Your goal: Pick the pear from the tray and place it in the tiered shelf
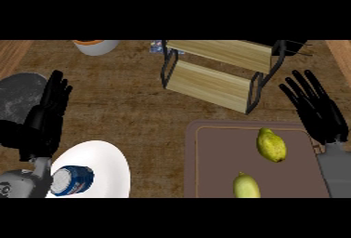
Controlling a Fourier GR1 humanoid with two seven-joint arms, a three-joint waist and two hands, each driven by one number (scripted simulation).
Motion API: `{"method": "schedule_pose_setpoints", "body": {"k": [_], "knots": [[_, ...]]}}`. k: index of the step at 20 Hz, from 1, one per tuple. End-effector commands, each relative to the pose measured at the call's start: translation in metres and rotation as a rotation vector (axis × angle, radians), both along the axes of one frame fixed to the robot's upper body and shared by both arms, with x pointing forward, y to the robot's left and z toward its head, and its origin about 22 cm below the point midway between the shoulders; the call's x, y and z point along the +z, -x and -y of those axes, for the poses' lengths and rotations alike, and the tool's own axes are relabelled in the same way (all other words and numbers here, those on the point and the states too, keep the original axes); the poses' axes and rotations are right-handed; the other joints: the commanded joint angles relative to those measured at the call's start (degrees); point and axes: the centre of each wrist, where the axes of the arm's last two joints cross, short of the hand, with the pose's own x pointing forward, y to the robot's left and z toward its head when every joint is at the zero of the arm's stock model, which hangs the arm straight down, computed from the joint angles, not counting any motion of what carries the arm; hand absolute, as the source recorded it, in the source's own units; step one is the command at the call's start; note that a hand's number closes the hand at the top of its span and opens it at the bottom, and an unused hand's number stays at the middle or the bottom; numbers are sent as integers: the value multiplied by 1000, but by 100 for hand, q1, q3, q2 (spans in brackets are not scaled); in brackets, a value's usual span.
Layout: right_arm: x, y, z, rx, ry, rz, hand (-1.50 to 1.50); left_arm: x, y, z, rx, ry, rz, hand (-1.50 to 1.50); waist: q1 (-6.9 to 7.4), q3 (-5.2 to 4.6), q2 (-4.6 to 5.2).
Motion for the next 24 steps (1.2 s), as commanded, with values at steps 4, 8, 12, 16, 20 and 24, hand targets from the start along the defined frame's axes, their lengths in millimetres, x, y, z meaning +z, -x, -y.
{"method": "schedule_pose_setpoints", "body": {"k": [4, 8, 12, 16, 20, 24], "knots": [[-13, 9, 88, 148, -137, 172, -150, -7, 8, 5, -21, 29, -24, 0, -34, -14, -55], [18, 11, 113, 413, 175, 210, -150, -6, 5, 4, -23, 7, -4, 0, -94, -23, -75], [55, -3, 131, 549, 354, 269, -150, -9, 2, 5, -30, 2, -8, 0, -52, -31, -64], [112, -7, 138, 574, 671, 270, -150, -11, 13, 4, -29, 17, -20, 0, 2, -36, -94], [128, -12, 122, 620, 876, 254, -150, -10, 8, 5, -35, 24, -19, 0, -80, -37, -93], [96, -21, 92, 680, 936, 204, -150, -4, 8, 1, -28, 22, -35, 0, -134, -42, -110]]}}
